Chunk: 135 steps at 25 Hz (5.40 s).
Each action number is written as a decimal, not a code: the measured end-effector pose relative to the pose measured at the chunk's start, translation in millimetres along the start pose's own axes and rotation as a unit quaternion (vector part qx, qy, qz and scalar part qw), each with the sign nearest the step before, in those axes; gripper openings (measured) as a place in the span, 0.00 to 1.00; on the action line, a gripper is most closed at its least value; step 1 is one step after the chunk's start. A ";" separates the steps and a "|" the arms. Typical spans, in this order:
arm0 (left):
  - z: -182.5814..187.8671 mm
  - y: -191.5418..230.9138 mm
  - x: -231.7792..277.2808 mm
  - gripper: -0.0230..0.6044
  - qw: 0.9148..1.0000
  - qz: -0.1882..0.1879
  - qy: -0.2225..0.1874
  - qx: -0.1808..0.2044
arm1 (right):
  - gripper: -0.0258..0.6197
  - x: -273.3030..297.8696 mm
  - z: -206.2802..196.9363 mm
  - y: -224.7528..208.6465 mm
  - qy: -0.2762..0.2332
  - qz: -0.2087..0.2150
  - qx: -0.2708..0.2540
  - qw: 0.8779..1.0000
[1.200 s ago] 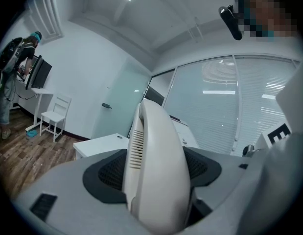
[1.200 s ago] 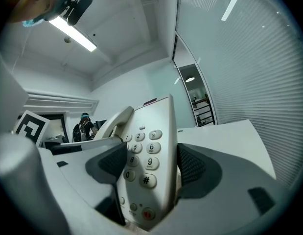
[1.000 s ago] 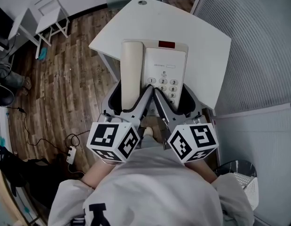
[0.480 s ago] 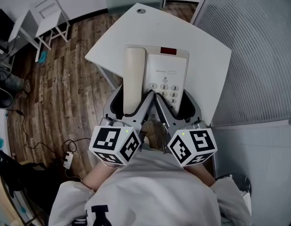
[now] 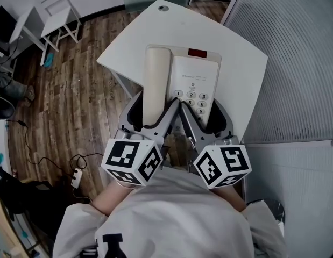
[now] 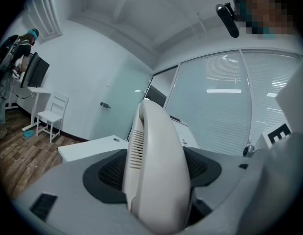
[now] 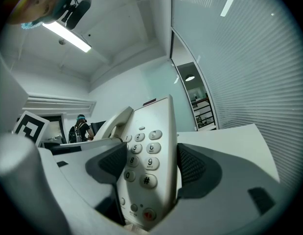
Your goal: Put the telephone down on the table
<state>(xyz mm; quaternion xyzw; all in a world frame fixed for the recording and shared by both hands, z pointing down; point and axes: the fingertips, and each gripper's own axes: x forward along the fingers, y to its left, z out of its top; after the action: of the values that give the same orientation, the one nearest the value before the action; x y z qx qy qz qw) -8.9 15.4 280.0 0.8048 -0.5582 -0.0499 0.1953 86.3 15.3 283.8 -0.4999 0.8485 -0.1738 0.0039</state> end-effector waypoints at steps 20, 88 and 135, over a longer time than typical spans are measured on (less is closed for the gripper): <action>11.8 51.5 75.7 0.58 1.000 -0.007 0.003 0.003 | 0.55 87.0 3.2 -26.3 -0.002 -0.009 0.006 1.000; 22.6 152.2 279.0 0.58 0.995 -0.012 0.098 -0.025 | 0.55 284.9 11.1 -122.3 0.065 -0.064 0.060 0.994; -44.9 178.6 307.5 0.58 0.984 0.009 0.166 -0.057 | 0.55 308.2 -52.6 -157.4 0.137 -0.085 0.094 0.982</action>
<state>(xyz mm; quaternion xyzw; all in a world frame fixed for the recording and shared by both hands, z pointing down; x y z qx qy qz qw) -38.1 -309.0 429.7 0.7843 -0.5217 0.0539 0.3314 55.9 -300.4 431.7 -0.5395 0.7749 -0.3195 -0.0796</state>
